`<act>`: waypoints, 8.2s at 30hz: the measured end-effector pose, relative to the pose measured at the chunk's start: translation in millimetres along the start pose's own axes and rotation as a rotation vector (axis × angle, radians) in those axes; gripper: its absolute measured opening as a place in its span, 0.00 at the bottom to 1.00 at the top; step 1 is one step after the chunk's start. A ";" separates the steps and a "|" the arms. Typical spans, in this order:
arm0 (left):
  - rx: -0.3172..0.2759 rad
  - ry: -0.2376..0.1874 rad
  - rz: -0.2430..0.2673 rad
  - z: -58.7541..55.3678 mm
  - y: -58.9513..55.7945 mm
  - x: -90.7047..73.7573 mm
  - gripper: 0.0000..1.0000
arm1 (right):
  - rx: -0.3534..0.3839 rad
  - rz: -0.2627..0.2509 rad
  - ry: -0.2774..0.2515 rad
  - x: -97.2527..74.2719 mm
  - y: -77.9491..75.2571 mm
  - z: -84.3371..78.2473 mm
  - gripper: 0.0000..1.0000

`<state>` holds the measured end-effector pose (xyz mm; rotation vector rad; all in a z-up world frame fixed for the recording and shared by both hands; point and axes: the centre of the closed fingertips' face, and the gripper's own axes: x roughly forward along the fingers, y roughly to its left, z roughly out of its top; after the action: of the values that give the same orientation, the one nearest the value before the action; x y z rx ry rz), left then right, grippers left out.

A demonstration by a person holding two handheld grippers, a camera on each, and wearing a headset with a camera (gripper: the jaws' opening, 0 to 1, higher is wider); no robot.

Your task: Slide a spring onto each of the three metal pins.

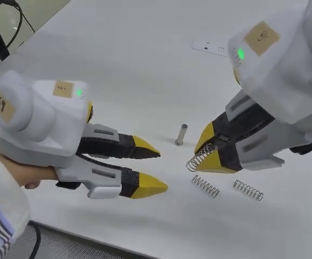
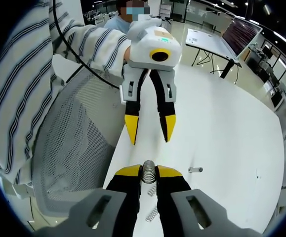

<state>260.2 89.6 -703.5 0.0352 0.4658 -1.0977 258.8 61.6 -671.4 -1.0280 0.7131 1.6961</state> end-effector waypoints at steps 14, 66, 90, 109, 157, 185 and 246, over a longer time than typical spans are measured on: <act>-0.003 0.029 0.100 -21.7 26.6 -6.5 0.53 | 0.003 -0.010 0.016 -5.0 -12.6 -3.7 0.08; -0.009 0.014 0.253 -30.0 69.1 -11.8 0.98 | -0.073 -0.043 0.143 -7.1 -91.6 -17.4 0.08; -0.027 -0.020 0.281 -19.2 79.8 -15.2 0.98 | -0.175 0.011 0.226 36.4 -117.0 -33.9 0.08; -0.061 -0.048 0.309 -16.4 86.7 -20.9 0.98 | -0.160 0.043 0.252 56.4 -113.6 -47.1 0.08; -0.099 -0.047 0.313 -15.2 90.3 -19.5 0.98 | -0.106 0.085 0.277 103.2 -119.2 -76.0 0.08; -0.111 0.004 0.304 -25.4 87.1 -19.6 0.98 | -0.089 0.054 0.223 99.2 -120.6 -68.3 0.16; -0.151 0.017 0.290 -19.7 72.8 -36.2 0.98 | 0.513 -0.369 -0.447 -64.7 -53.6 -68.1 0.33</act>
<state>302.8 159.1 -722.1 -0.0208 0.5395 -0.7767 339.6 -5.4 -645.7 -0.3702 0.5749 1.2608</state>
